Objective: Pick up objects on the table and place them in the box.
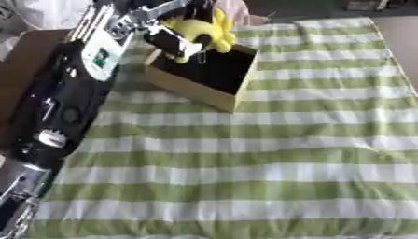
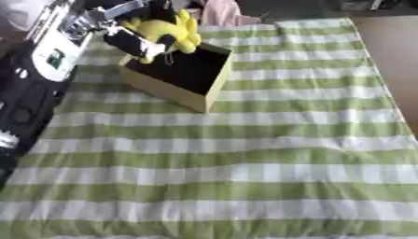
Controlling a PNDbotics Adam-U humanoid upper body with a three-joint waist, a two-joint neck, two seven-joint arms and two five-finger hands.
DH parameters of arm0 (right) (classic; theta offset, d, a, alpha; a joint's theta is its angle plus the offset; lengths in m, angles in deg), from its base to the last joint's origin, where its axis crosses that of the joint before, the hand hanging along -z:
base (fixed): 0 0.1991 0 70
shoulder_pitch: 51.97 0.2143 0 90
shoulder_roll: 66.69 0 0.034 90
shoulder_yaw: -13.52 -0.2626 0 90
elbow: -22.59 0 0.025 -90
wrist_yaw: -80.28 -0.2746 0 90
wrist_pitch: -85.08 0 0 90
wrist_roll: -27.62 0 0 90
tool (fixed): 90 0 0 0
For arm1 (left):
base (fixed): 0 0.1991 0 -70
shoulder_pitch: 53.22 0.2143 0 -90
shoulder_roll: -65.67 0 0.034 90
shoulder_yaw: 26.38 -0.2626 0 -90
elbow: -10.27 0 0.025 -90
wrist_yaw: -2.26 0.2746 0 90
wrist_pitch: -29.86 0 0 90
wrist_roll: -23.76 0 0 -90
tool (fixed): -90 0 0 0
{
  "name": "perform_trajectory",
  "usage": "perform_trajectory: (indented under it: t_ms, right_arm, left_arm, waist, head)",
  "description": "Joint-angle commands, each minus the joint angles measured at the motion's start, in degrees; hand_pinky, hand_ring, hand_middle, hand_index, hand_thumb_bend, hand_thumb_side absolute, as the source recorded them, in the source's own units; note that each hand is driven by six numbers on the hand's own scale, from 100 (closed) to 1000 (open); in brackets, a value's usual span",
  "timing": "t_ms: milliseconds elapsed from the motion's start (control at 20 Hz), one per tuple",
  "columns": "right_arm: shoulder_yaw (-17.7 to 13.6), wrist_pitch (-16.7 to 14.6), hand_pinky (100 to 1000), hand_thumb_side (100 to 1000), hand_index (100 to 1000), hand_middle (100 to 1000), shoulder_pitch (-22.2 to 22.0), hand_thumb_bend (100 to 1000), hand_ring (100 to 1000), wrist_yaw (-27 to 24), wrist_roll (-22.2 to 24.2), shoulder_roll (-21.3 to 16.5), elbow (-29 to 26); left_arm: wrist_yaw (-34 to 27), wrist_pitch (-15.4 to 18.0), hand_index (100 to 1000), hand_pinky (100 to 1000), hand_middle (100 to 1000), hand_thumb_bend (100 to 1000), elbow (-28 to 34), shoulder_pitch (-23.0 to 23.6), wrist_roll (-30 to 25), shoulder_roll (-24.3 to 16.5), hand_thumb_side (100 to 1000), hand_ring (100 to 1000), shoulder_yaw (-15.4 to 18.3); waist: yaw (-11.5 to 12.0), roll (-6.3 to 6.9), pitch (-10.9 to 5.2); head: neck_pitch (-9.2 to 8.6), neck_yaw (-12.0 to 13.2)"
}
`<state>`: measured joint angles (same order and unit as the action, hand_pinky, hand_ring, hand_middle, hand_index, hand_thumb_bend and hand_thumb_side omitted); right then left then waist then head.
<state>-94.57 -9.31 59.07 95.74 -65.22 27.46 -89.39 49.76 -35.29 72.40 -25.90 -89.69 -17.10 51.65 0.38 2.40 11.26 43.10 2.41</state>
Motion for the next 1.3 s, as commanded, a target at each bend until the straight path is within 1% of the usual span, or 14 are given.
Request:
perform_trajectory:
  t_ms: [50, 350, 700, 950, 1000, 1150, 1200, 1300]
  right_arm:
    - [0.1, -0.2, 657, 691, 781, 732, 0.9, 100, 731, -0.5, 0.3, -0.4, -1.0]
    - [0.3, -0.3, 657, 691, 781, 731, 1.1, 100, 731, -0.8, 0.5, -0.2, -1.0]
    - [0.4, -0.5, 656, 692, 781, 731, 1.3, 100, 732, -1.3, 0.8, -0.1, -0.8]
    - [0.4, -0.6, 657, 692, 781, 731, 1.5, 100, 732, -1.5, 0.9, -0.1, -0.6]
    - [0.4, -0.6, 656, 692, 781, 731, 1.4, 100, 732, -1.5, 0.9, 0.0, -0.6]
    - [0.4, -0.7, 656, 692, 781, 731, 1.4, 100, 732, -1.5, 1.0, 0.1, -0.7]
    - [0.4, -0.6, 657, 692, 782, 730, 1.4, 100, 732, -1.6, 1.0, 0.1, -0.7]
    - [0.3, -0.6, 656, 690, 782, 730, 1.4, 100, 732, -1.6, 0.9, 0.1, -0.7]
  left_arm:
    - [3.8, 0.2, 525, 179, 411, 100, -2.6, -2.5, 1.6, 1.8, 175, 421, 1.5]
    - [8.9, -0.5, 527, 180, 412, 100, -6.8, -3.2, 3.9, 4.5, 200, 422, 3.5]
    - [13.4, -1.9, 528, 181, 412, 100, -9.0, -3.1, 6.3, 6.1, 214, 422, 5.3]
    - [14.4, -1.8, 539, 198, 424, 100, -9.4, -2.8, 6.4, 6.5, 226, 434, 5.6]
    - [14.4, -1.7, 563, 240, 448, 100, -9.4, -2.8, 6.3, 6.6, 223, 459, 5.6]
    - [14.5, -1.5, 568, 250, 455, 100, -9.3, -2.8, 5.9, 6.8, 223, 463, 5.7]
    - [14.7, -1.3, 686, 471, 585, 100, -9.1, -2.8, 5.8, 6.9, 177, 609, 5.7]
    - [15.9, -0.5, 727, 551, 617, 100, -8.5, -2.7, 5.5, 6.9, 166, 666, 5.7]
  waist:
    - [-0.2, -0.28, -0.73]
    - [-0.6, -0.39, -0.37]
    - [-0.7, -0.67, 0.22]
    - [-0.7, -0.82, 0.45]
    - [-0.7, -0.81, 0.46]
    - [-0.7, -0.81, 0.47]
    - [-0.7, -0.83, 0.50]
    - [-0.8, -0.89, 0.58]
  head:
    - [-0.82, 0.5]
    - [-1.26, 0.8]
    - [-1.79, 0.8]
    - [-1.85, 0.8]
    - [-1.91, 0.8]
    - [-2.01, 0.9]
    - [-2.03, 0.9]
    - [-2.05, 0.9]
